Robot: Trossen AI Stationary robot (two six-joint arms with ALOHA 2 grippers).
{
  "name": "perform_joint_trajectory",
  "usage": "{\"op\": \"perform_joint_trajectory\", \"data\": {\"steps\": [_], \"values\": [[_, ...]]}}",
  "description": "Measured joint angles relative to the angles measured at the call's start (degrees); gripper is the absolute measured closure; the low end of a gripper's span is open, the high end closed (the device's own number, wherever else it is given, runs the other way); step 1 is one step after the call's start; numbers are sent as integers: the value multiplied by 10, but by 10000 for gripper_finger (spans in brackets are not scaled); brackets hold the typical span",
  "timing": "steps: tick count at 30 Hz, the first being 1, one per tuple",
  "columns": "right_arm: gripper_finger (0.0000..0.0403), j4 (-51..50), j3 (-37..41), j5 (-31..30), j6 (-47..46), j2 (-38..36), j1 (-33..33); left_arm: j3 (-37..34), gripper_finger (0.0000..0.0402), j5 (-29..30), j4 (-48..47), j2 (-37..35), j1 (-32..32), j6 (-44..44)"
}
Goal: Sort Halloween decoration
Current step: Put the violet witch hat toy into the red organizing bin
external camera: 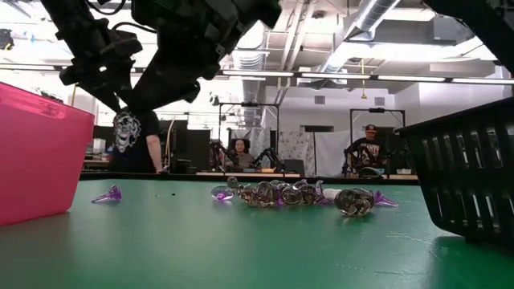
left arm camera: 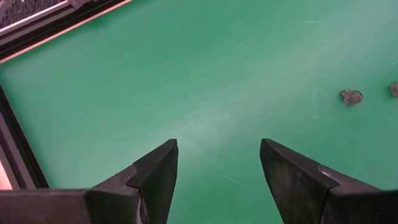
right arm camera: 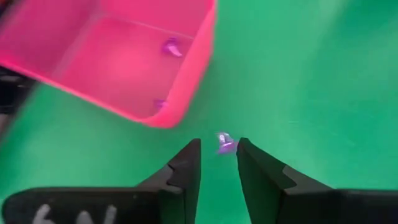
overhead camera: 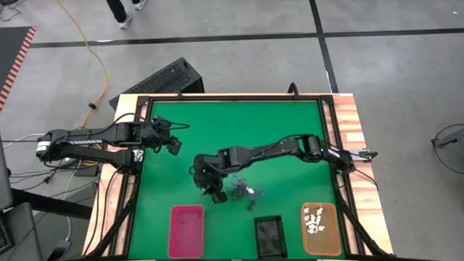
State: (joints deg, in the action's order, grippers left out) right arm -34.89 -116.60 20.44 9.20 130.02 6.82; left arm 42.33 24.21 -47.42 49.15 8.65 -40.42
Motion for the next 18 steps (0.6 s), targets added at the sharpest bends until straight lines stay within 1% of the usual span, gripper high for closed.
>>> {"op": "perform_joint_trajectory", "data": {"steps": [1,3,5,7,9,12,16,18], "values": [[265,2,0,24,7,1,-2,0,183,0,0,0,0,6],[264,12,0,47,34,4,-3,0,183,0,0,0,0,17],[266,26,4,50,59,5,-1,0,183,0,0,0,0,26],[270,82,22,57,72,5,-2,0,183,1,0,0,0,34],[274,144,48,77,70,5,-8,0,183,3,1,0,0,43],[276,198,84,81,55,5,-18,0,183,9,1,0,0,53],[274,241,137,79,40,5,-31,0,183,19,2,0,0,55],[268,253,151,80,31,6,-36,0,183,21,2,0,0,55]]}}
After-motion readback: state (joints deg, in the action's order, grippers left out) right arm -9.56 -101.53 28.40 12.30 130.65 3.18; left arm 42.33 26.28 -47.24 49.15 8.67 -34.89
